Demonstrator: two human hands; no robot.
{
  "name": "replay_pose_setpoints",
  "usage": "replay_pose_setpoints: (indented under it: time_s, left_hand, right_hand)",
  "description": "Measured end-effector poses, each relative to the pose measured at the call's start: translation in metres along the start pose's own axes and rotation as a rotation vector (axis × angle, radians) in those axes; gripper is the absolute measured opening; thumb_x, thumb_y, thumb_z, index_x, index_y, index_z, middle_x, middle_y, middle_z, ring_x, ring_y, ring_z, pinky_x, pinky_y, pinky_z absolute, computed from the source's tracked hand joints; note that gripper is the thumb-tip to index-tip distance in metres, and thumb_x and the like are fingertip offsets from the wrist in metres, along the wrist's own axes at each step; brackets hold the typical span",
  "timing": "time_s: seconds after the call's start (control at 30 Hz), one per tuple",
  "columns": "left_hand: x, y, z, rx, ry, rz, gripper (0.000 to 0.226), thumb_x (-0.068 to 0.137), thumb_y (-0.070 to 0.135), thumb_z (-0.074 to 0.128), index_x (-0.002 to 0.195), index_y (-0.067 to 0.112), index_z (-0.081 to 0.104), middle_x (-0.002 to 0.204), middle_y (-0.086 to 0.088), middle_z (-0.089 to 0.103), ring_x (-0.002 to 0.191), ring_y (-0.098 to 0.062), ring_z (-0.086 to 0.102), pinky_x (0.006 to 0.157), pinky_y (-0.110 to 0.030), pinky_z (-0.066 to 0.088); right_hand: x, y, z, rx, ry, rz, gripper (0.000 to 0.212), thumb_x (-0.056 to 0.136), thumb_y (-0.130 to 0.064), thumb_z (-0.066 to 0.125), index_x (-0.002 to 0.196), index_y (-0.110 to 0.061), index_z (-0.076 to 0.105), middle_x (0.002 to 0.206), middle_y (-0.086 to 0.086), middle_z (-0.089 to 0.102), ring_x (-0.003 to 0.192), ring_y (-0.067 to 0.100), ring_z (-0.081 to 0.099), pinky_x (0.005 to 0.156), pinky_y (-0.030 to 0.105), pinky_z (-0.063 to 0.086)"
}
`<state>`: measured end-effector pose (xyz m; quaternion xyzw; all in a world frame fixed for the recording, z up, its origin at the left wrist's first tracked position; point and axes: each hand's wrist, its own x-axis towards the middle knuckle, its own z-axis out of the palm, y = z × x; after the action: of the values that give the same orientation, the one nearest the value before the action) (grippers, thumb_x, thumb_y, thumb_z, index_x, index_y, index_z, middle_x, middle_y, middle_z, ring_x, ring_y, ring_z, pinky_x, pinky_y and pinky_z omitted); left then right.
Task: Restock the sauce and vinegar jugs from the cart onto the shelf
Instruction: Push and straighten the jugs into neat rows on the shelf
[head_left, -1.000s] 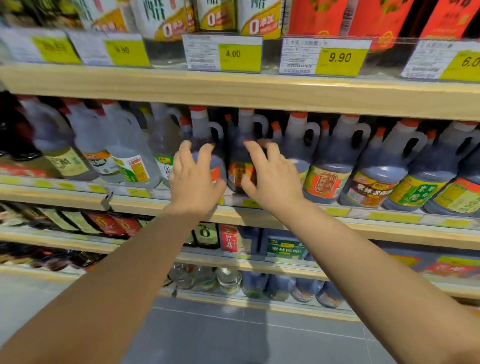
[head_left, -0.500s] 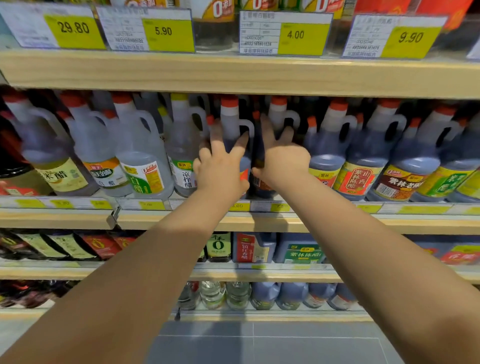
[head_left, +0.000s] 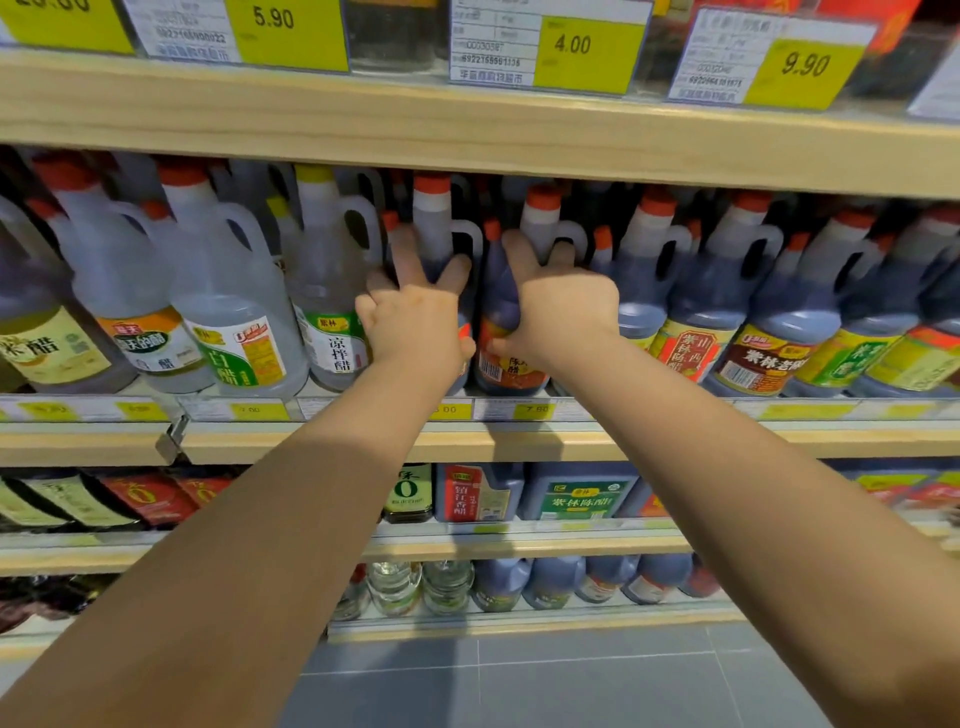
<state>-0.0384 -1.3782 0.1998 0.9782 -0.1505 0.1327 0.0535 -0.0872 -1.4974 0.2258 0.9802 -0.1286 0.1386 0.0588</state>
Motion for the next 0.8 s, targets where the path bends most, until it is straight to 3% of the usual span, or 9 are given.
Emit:
replay_pose_setpoints:
  time_s: [0.13,0.23,0.33,0.43,0.53,0.6,0.7,0.8]
  left_hand:
    - [0.001,0.002,0.003,-0.010,0.015,-0.001,0.072,0.075,0.044,0.066,0.135,0.043,0.026,0.124,-0.017,0.049,0.105,-0.041,0.047,0.083,-0.041,0.032]
    - [0.000,0.002,0.005,-0.022,0.027,-0.002,0.075,0.075,0.047,0.067,0.138,0.045,0.026,0.133,-0.017,0.041,0.109,-0.042,0.045,0.087,-0.042,0.033]
    - [-0.004,0.003,0.007,-0.023,0.028,0.014,0.083,0.078,0.046,0.065,0.143,0.046,0.013,0.148,-0.020,0.024,0.118,-0.044,0.040,0.093,-0.045,0.034]
    - [-0.014,-0.001,0.005,-0.110,0.007,0.067,0.081,0.084,0.029,0.061,0.146,0.042,0.010,0.155,-0.020,-0.001,0.123,-0.044,0.036,0.100,-0.048,0.035]
    - [-0.030,-0.017,-0.003,-0.264,-0.009,0.162,0.069,0.082,0.023,0.060,0.142,0.032,0.027,0.150,-0.018,0.014,0.123,-0.042,0.035,0.100,-0.049,0.040]
    - [-0.041,-0.035,-0.009,-0.316,0.012,0.175,0.062,0.080,0.024,0.060,0.138,0.027,0.035,0.140,-0.015,0.028,0.125,-0.039,0.036,0.098,-0.048,0.041]
    - [-0.053,-0.068,-0.017,-0.346,0.044,0.090,0.062,0.080,0.027,0.061,0.137,0.026,0.038,0.149,-0.015,0.023,0.136,-0.036,0.027,0.105,-0.050,0.035]
    - [-0.067,-0.103,-0.025,-0.332,0.053,0.027,0.067,0.078,0.031,0.064,0.139,0.028,0.036,0.156,-0.013,0.012,0.142,-0.035,0.017,0.108,-0.051,0.030]
  right_hand:
    - [-0.004,0.000,-0.001,0.001,0.022,-0.010,0.085,0.073,-0.042,0.068,0.141,-0.026,0.019,0.119,0.020,0.046,0.064,0.027,0.039,0.056,0.032,0.033]
    - [-0.003,-0.003,0.000,-0.034,-0.011,0.013,0.090,0.075,-0.042,0.068,0.145,-0.027,0.012,0.126,0.021,0.043,0.070,0.029,0.050,0.057,0.032,0.034]
    - [-0.003,-0.006,0.001,-0.033,-0.048,0.039,0.091,0.080,-0.036,0.065,0.148,-0.029,0.004,0.135,0.023,0.036,0.092,0.037,0.061,0.061,0.035,0.036]
    - [-0.010,-0.005,0.002,0.017,-0.052,0.023,0.083,0.082,-0.033,0.064,0.148,-0.026,0.014,0.126,0.020,0.050,0.096,0.036,0.062,0.062,0.035,0.038]
    - [-0.027,-0.006,-0.002,0.108,-0.034,0.036,0.084,0.081,-0.038,0.063,0.148,-0.028,0.013,0.141,0.024,0.035,0.102,0.040,0.059,0.072,0.040,0.047]
    - [-0.041,-0.013,-0.005,0.155,0.032,0.040,0.077,0.080,-0.038,0.064,0.144,-0.024,0.023,0.143,0.022,0.030,0.099,0.040,0.058,0.071,0.039,0.047]
    - [-0.057,-0.035,-0.012,0.202,0.088,-0.047,0.067,0.081,-0.034,0.063,0.139,-0.017,0.035,0.135,0.015,0.040,0.095,0.037,0.059,0.064,0.036,0.045]
    - [-0.064,-0.066,-0.019,0.228,0.081,-0.145,0.067,0.081,-0.032,0.062,0.140,-0.018,0.035,0.135,0.010,0.042,0.099,0.034,0.058,0.063,0.037,0.045]
